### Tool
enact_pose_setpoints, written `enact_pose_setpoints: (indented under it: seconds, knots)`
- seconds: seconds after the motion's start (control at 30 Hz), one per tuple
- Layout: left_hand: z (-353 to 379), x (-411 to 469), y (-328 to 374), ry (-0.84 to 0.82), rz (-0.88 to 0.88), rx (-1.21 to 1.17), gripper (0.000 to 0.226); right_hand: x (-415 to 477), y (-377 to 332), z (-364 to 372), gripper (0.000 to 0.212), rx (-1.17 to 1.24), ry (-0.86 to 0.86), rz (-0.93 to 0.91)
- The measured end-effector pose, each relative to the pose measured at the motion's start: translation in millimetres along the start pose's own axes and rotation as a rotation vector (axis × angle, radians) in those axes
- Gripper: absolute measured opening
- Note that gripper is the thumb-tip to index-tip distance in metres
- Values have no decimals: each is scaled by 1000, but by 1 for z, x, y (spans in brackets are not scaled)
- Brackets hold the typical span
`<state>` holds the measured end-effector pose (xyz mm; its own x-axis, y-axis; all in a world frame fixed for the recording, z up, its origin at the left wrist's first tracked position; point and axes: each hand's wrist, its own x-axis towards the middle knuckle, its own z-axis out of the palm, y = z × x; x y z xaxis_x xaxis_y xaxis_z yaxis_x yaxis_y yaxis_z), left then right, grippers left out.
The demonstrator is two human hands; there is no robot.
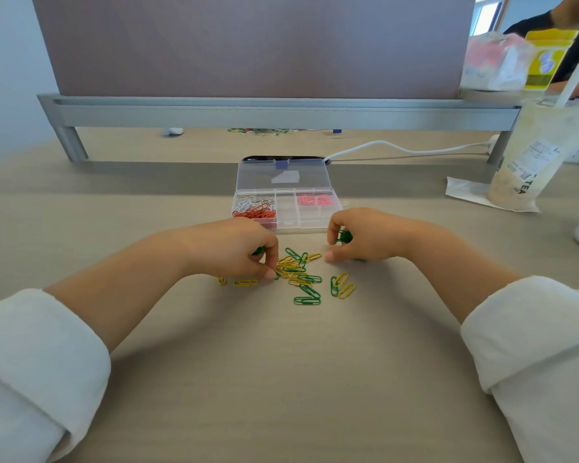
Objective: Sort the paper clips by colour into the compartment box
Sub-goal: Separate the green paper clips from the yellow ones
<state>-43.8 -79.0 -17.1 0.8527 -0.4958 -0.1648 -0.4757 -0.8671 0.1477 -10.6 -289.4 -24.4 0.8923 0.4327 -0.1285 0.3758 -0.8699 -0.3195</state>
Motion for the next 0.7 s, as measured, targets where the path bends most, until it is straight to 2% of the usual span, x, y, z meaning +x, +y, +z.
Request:
enact_pose_setpoints:
  seconds: [0.23, 0.43, 0.57, 0.63, 0.7]
  knots:
    - [1, 2, 1, 13, -21, -97, 19, -4, 5, -6, 12, -12, -11, 9]
    - [2, -1, 7, 63, 23, -246, 22, 0, 7, -9, 21, -28, 82, 70]
    - [5, 0, 11, 96, 44, -311, 16, -5, 8, -14, 47, -150, -89, 219]
    - [6, 0, 11, 101, 51, -355, 16, -6, 6, -15, 45, -182, -145, 234]
    - [7, 1, 13, 96, 64, -383, 23, -4, 5, -14, 35, -195, -155, 204]
